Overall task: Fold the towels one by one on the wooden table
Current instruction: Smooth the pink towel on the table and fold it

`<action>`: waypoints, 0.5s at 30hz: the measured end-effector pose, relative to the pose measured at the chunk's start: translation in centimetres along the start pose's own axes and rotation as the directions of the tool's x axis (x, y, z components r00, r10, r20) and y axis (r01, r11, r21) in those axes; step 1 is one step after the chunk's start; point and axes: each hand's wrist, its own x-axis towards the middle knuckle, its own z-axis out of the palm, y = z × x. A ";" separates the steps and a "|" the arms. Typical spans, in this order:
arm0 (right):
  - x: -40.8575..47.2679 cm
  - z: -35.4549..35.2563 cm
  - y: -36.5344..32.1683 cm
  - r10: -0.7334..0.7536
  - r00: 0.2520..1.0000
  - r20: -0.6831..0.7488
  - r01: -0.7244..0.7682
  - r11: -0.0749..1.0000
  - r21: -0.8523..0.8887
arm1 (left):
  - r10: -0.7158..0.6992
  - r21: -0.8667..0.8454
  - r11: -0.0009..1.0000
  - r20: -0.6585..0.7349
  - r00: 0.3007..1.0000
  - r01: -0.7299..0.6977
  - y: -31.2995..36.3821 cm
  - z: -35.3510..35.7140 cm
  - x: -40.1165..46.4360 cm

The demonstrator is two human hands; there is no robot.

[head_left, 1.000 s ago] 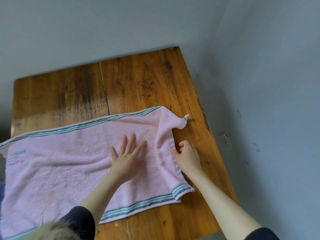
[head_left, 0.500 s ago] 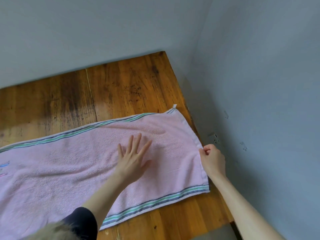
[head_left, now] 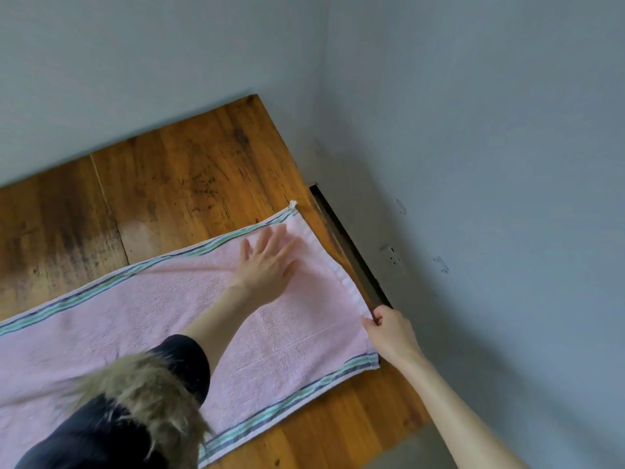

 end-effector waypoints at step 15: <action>2.8 -5.7 3.5 -0.071 0.971 -0.229 0.116 0.975 0.190 | 0.068 0.130 0.991 -0.201 0.977 -0.042 5.1 -3.6 8.8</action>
